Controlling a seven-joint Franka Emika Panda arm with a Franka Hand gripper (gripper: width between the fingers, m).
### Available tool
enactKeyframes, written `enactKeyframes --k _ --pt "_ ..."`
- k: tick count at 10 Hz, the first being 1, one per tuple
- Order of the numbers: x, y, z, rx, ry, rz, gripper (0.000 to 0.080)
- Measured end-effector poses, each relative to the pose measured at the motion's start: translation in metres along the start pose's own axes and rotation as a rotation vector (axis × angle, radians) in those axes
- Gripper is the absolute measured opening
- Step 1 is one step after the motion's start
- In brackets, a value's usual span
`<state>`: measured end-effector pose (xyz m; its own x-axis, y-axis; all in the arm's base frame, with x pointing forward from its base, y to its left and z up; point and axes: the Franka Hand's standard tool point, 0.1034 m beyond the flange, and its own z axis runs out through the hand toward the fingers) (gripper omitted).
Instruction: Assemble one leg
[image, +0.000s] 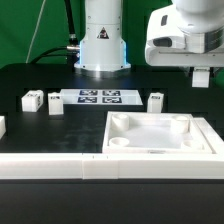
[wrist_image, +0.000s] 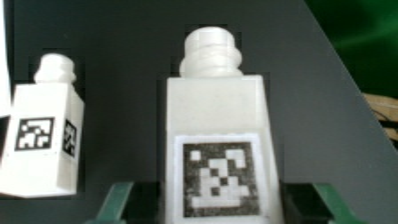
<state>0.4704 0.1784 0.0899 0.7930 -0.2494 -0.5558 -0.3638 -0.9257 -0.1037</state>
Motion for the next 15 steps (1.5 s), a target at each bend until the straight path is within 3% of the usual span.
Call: enactKeyframes --k 1,2,4,6,8,11,12,15 --pt "0.003 0.002 -0.001 0.0 0.098 -0.034 0.0291" --pt "0.015 0.014 -0.002 -0.029 0.172 -0.073 0.0291" --pt "0.031 0.024 -0.03 -0.061 0.332 -0.153 0.0291" --pt "0.029 0.038 -0.046 -0.077 0.451 -0.225 0.0291" --pt "0.041 0.036 -0.066 -0.047 0.634 -0.253 0.0291" --pt "0.039 0.03 -0.06 0.003 0.864 -0.294 0.0291" --pt "0.038 0.029 -0.057 0.008 0.898 -0.304 0.0291" --pt "0.056 0.03 -0.076 -0.048 0.958 -0.421 0.0291"
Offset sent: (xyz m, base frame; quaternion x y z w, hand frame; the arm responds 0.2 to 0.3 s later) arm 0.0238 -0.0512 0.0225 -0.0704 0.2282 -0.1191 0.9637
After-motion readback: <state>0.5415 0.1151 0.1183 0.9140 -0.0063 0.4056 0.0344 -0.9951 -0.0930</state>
